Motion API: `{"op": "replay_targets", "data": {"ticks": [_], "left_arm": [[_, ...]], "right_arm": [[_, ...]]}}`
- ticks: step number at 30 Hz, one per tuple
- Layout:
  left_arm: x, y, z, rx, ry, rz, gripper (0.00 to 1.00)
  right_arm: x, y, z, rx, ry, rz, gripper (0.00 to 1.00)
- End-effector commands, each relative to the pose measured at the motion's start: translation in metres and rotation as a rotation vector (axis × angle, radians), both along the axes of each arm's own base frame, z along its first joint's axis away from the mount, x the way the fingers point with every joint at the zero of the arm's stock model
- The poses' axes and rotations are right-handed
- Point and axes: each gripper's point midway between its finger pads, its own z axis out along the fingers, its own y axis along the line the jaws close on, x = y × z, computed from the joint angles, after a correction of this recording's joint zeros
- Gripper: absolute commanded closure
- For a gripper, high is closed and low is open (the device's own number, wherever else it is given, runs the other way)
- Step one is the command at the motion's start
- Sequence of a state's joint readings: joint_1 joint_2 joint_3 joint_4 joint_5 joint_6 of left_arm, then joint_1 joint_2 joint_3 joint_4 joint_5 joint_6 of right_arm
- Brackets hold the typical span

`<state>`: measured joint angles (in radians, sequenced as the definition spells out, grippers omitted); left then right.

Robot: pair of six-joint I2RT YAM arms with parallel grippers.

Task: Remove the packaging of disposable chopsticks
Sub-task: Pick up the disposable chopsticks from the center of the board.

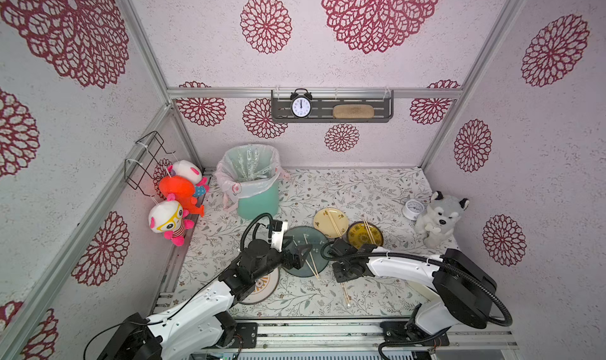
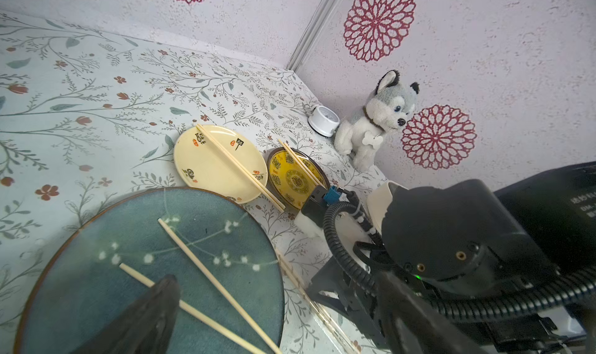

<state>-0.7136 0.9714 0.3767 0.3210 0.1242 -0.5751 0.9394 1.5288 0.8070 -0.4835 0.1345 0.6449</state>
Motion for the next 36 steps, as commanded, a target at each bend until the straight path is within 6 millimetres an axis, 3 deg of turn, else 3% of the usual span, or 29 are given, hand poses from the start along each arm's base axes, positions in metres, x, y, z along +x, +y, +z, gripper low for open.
{"op": "replay_targets", "data": {"ticks": [1, 6, 16, 20, 27, 36], "left_arm": [[-0.003, 0.0, 0.001, 0.009, -0.013, -0.003, 0.02], [-0.003, 0.001, 0.001, 0.012, -0.014, -0.001, 0.02], [-0.003, 0.001, -0.001, 0.018, -0.01, 0.0, 0.02], [-0.003, 0.001, -0.001, 0.022, -0.006, -0.001, 0.02], [-0.006, 0.008, 0.001, 0.014, -0.028, 0.018, 0.02], [-0.005, 0.008, -0.001, 0.02, -0.024, 0.019, 0.02]], "right_arm": [[0.005, 0.0, 0.017, 0.028, -0.046, -0.018, 0.8], [0.005, 0.005, 0.027, 0.072, -0.063, -0.015, 0.76], [-0.003, 0.005, -0.004, -0.008, 0.021, 0.017, 0.75], [-0.006, -0.008, -0.014, -0.11, 0.06, 0.017, 0.75], [-0.031, -0.033, -0.048, -0.174, 0.21, 0.011, 0.75], [-0.031, -0.043, -0.038, -0.188, 0.194, -0.001, 0.94]]}}
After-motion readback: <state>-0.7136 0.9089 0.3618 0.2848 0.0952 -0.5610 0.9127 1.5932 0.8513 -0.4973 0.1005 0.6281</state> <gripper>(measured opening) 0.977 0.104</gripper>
